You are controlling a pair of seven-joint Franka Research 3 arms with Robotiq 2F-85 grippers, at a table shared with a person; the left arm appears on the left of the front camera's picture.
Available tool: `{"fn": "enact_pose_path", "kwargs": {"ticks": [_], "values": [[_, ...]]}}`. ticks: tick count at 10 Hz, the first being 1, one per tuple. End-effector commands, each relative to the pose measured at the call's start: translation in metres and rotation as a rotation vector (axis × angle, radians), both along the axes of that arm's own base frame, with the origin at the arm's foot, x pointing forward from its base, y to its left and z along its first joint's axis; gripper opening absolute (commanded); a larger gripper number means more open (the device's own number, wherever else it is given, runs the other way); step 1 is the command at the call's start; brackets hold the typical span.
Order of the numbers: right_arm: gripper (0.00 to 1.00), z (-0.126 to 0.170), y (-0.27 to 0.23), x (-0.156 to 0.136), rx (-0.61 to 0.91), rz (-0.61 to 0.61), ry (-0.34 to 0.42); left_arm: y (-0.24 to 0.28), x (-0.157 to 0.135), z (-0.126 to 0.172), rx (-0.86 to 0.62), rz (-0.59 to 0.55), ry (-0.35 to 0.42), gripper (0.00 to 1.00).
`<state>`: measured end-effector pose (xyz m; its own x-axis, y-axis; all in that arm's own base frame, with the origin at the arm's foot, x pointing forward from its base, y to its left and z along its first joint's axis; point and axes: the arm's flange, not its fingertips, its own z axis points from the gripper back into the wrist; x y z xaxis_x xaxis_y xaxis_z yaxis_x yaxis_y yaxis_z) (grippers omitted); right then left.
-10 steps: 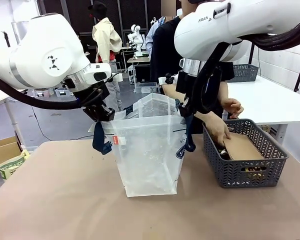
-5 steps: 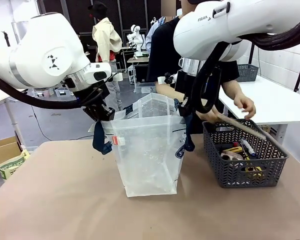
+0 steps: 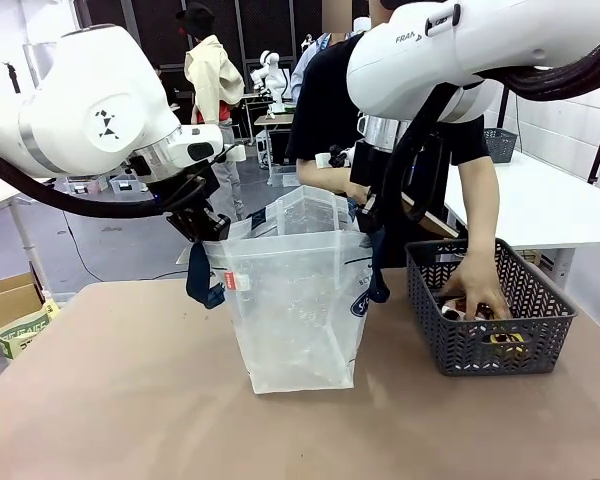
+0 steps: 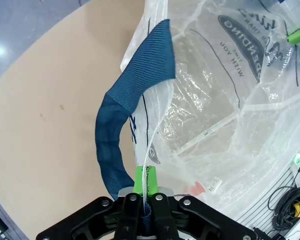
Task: Transfer purchased items from the store into the shopping bag.
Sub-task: Open the Reusable shopping bag in the center of the table, then move the Reusable shopping bag to the right side of the table.
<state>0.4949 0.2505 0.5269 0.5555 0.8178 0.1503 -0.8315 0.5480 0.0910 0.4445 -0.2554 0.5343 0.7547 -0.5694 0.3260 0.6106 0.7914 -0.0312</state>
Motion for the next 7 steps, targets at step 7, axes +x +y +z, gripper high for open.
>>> {"fn": "enact_pose_path", "kwargs": {"ticks": [7], "values": [[0.0,0.0,0.0,0.0,0.0,0.0,0.0,0.0,0.0,0.0,0.0,0.0,0.0,0.0]]}}
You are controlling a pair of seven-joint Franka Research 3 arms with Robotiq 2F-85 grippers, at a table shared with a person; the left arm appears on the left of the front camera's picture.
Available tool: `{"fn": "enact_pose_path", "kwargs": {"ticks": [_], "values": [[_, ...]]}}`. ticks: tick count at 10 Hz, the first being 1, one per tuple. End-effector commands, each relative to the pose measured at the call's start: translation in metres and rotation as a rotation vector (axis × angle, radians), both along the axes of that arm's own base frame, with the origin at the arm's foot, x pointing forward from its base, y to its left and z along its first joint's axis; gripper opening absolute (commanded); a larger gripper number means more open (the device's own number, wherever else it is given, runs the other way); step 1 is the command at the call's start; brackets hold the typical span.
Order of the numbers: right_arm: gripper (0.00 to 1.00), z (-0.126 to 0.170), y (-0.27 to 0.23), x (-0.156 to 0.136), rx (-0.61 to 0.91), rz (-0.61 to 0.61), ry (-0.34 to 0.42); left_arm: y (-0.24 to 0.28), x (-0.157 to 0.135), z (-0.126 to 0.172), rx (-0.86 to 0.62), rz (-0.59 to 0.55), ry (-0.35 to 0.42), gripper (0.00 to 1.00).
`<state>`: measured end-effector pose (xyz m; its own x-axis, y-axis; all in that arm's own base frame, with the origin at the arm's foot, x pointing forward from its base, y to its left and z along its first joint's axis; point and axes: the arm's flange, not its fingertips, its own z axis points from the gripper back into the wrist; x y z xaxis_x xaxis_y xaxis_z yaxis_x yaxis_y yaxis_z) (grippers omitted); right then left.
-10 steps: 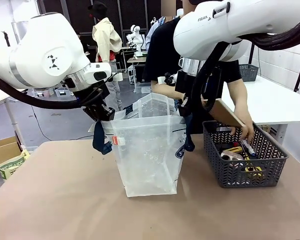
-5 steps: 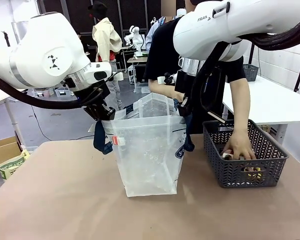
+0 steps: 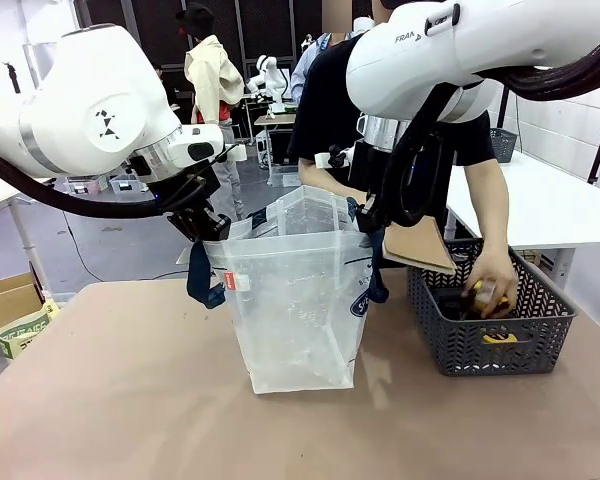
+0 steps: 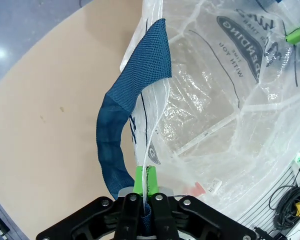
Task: Transfer purchased items from the store into the shopping bag.
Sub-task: Move the Reusable shopping bag to the right side of the table.
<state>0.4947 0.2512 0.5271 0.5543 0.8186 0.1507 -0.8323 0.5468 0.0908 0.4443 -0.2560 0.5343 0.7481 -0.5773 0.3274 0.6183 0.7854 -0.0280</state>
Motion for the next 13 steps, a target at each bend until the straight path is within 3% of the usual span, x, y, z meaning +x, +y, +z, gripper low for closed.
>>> {"fn": "enact_pose_path", "kwargs": {"ticks": [1,13], "values": [[0.0,-0.0002,-0.0007,0.0003,0.0,-0.001,0.0,0.0006,0.0002,-0.0001,-0.002,0.01,0.003,0.0],[0.0,-0.0002,-0.0007,0.0003,0.0,-0.001,0.0,0.0006,0.0002,-0.0001,-0.002,0.01,0.003,0.0]]}}
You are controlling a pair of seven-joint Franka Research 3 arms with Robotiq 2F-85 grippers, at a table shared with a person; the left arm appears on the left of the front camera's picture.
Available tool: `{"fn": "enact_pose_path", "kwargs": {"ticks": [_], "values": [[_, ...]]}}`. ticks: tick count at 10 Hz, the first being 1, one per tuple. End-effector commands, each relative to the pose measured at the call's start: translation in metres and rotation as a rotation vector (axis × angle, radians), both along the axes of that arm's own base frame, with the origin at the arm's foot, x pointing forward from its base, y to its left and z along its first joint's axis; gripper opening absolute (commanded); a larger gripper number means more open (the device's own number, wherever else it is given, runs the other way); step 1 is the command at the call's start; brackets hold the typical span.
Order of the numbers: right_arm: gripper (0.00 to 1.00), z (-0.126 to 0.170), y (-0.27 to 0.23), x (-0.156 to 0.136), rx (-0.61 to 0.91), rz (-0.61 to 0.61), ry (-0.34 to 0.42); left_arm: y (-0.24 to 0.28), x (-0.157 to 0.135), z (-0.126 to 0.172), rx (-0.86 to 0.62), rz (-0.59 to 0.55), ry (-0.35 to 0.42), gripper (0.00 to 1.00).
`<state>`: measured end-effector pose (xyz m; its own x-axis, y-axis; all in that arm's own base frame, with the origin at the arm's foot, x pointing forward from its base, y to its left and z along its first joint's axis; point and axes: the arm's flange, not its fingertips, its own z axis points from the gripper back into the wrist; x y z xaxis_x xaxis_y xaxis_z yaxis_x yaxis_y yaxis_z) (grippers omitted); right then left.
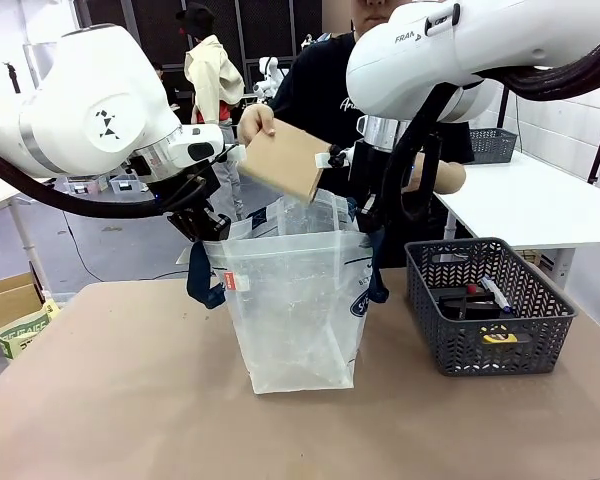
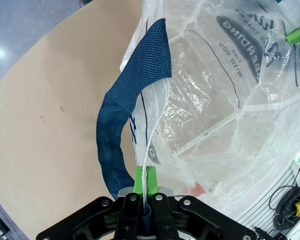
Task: Transfer purchased items from the store into the shopping bag.
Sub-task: Move the Reusable shopping bag to the right side of the table.
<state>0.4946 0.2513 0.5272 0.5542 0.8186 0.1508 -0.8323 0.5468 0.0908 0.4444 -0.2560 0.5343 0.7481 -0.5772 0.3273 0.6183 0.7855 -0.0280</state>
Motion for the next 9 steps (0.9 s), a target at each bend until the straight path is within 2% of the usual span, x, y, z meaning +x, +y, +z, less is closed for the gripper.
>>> {"fn": "enact_pose_path", "kwargs": {"ticks": [1,9], "values": [[0.0,-0.0002,-0.0007,0.0003,0.0,-0.001,0.0,0.0006,0.0002,-0.0001,-0.002,0.01,0.003,0.0],[0.0,-0.0002,-0.0007,0.0003,0.0,-0.001,0.0,0.0006,0.0002,-0.0001,-0.002,0.01,0.003,0.0]]}}
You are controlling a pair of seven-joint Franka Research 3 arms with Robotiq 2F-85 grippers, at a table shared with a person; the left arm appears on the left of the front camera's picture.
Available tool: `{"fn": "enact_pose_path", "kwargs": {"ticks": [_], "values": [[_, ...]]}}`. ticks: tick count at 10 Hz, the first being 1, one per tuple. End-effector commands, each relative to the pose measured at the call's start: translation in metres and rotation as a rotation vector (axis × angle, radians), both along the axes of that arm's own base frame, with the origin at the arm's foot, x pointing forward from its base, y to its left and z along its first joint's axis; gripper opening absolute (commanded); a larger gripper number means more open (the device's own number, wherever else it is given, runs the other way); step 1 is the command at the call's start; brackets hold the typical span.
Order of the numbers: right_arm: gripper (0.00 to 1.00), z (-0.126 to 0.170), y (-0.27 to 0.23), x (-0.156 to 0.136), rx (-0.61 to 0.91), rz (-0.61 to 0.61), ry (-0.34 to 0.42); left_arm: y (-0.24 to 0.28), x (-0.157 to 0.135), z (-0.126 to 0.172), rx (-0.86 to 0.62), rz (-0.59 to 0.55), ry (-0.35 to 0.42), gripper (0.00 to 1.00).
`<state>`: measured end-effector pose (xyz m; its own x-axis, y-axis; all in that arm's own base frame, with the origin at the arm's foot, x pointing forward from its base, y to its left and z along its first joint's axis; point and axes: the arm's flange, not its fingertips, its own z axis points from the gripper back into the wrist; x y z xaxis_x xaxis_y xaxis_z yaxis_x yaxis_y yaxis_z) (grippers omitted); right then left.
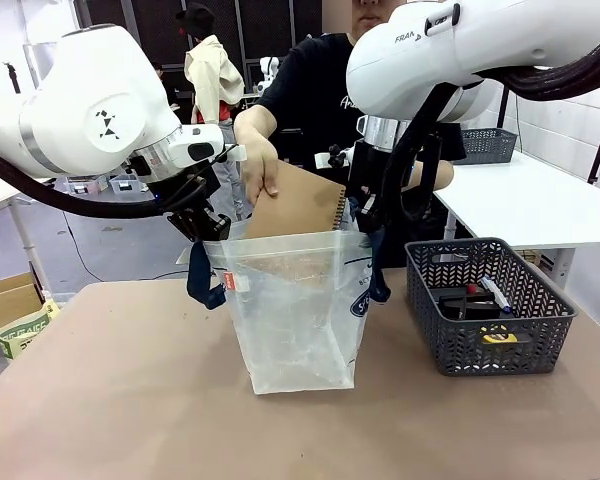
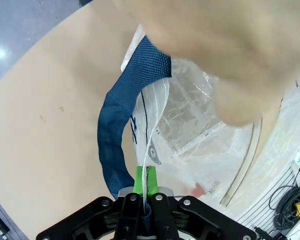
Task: Transfer purchased items from the store into the shopping bag.
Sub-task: Move the Reusable shopping bag to the right side of the table.
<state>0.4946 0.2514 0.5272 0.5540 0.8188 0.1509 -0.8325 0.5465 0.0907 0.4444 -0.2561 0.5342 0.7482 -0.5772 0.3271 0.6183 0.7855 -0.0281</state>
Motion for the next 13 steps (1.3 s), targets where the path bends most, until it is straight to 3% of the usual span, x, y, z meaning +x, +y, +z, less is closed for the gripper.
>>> {"fn": "enact_pose_path", "kwargs": {"ticks": [1,13], "values": [[0.0,-0.0003,-0.0009,0.0003,0.0,-0.002,0.001,0.0007,0.0001,0.0001,-0.002,0.01,0.003,0.0],[0.0,-0.0003,-0.0009,0.0003,0.0,-0.002,0.001,0.0007,0.0001,0.0001,-0.002,0.01,0.003,0.0]]}}
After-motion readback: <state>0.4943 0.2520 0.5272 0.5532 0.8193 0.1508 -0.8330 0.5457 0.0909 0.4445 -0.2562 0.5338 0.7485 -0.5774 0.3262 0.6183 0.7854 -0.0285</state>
